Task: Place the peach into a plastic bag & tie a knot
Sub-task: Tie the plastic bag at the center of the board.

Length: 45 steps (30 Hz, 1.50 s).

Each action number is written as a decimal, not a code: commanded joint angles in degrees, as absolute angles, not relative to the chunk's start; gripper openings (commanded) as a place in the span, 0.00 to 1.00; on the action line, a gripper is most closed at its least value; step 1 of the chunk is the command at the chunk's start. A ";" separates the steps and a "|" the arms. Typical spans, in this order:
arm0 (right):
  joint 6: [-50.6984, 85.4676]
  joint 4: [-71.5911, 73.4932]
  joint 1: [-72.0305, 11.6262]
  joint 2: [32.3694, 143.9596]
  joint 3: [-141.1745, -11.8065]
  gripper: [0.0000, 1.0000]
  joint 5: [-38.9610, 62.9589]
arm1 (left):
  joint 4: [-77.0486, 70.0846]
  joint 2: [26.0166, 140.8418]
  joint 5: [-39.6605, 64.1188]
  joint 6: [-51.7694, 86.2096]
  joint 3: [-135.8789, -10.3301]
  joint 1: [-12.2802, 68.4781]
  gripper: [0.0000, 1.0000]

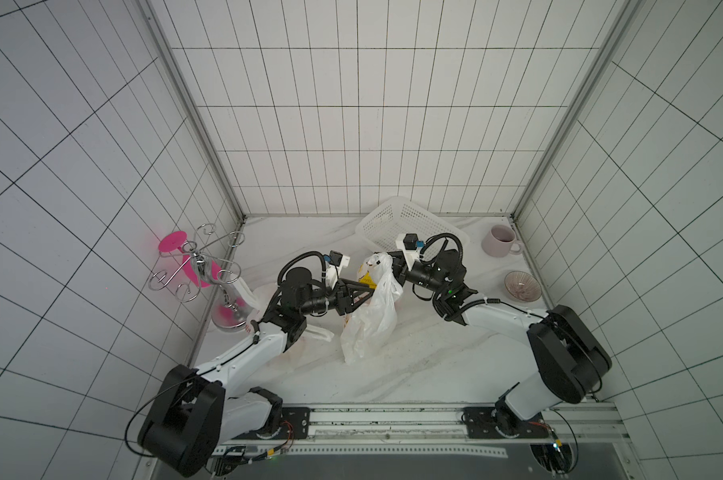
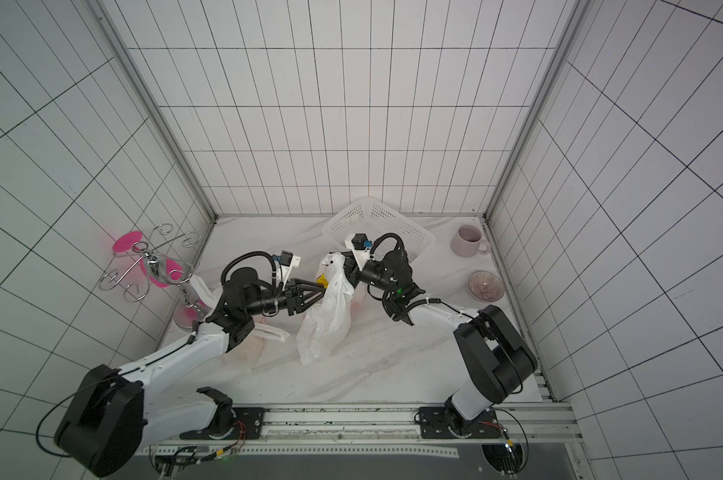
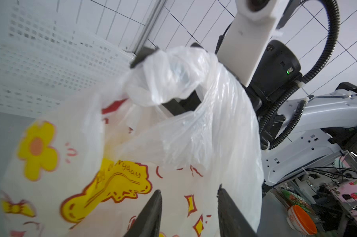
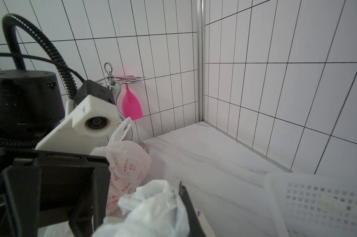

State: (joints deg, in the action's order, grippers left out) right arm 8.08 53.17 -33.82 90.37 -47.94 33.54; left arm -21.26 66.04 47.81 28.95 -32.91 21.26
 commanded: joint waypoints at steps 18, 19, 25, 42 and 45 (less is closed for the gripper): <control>10.24 50.19 -33.49 89.28 -48.55 0.19 41.78 | -10.31 74.42 51.30 20.95 -46.23 19.52 0.58; 10.44 50.26 -33.55 89.41 -48.73 0.19 41.99 | -10.90 74.34 51.46 21.15 -45.83 19.59 0.58; 11.16 50.37 -34.01 90.22 -49.51 0.19 42.36 | -16.27 75.23 52.97 24.75 -45.57 20.20 0.55; 10.77 48.25 -33.63 89.36 -48.35 0.22 42.06 | -17.65 75.04 54.64 25.82 -46.01 17.39 0.00; 10.16 43.23 -33.23 87.22 -47.52 0.35 39.73 | -17.62 74.04 54.28 26.13 -46.06 16.49 0.00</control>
State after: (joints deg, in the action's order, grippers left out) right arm 10.94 46.89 -33.71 89.97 -48.01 40.82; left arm -15.77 75.66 53.82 26.09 -45.25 17.34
